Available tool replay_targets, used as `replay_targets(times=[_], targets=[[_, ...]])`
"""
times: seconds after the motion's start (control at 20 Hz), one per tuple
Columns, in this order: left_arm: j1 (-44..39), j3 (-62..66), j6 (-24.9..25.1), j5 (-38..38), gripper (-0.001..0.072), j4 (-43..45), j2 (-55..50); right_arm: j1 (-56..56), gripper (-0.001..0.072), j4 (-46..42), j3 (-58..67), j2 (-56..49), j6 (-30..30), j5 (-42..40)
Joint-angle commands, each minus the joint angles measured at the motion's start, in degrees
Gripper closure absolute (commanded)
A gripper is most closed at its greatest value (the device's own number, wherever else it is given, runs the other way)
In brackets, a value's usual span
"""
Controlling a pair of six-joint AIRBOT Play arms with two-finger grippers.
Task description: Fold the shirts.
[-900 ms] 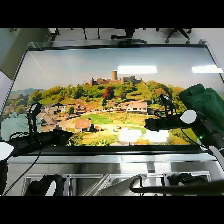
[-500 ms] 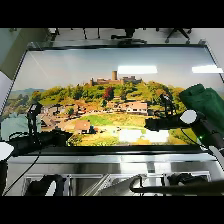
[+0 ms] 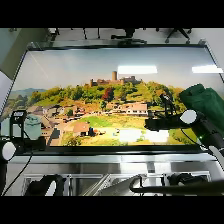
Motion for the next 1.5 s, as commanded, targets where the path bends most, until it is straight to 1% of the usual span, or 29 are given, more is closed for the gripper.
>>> replay_targets(times=[0.0,0.15,0.3,0.45,0.55,0.65,0.7,0.8,0.85,0.95,1.1,1.25,1.35,1.45], targets=[[2.4,-4.26,-1.66,4.7,-0.0005,12.94,-3.8,0.02,0.0686,0.02,-0.02,0.04,0.02,0.0],[7.93,-3.58,-1.64,14.36,-0.0005,12.41,-13.9,0.02,0.0686,0.02,-0.02,0.04,0.02,0.0],[12.55,2.01,-1.62,21.29,-0.0005,12.33,-28.22,0.02,0.0686,0.02,-0.02,0.04,0.02,0.0],[14.01,9.49,-1.14,20.76,-0.0005,12.35,-43.76,0.02,0.0686,0.02,-0.02,0.04,0.02,0.0],[14.01,15.21,0.42,17.18,-0.0004,12.57,-53.2,0.02,0.0686,0.02,-0.02,0.04,0.02,0.0],[14.01,20.46,0.52,14.25,-0.0003,12.39,-59.14,0.02,0.0686,0.02,-0.02,0.04,0.02,0.0],[13.79,22.56,0.52,13.18,0.0054,12.37,-60.78,0.02,0.0686,0.0,-0.02,0.04,0.02,0.0],[13.77,26.67,0.63,10.91,0.0442,12.41,-62.51,0.02,0.0686,0.02,-0.02,0.04,0.02,0.0],[13.77,28.59,1.57,9.44,0.0697,12.31,-62.73,0.02,0.0686,0.02,-0.02,0.04,0.02,0.0],[13.64,33.05,3.89,6.47,0.0695,8.68,-62.34,0.02,0.0686,0.02,-0.02,0.04,0.02,0.0],[11.69,39.95,8.15,4.33,0.0695,-5.7,-57.61,0.02,0.0686,0.02,-0.02,0.04,0.02,0.0],[5.29,47.17,12.39,2.93,0.0696,-22.03,-49.07,0.0,0.0686,0.02,-0.02,0.04,0.02,-0.02],[-0.57,50.6,13.46,3.06,0.0695,-31.12,-43.69,0.0,0.0686,0.02,-0.02,0.04,0.04,0.0],[-6.54,51.47,13.4,4.22,0.0696,-35.36,-40.0,0.0,0.0686,0.02,-0.02,0.04,0.04,0.0]])
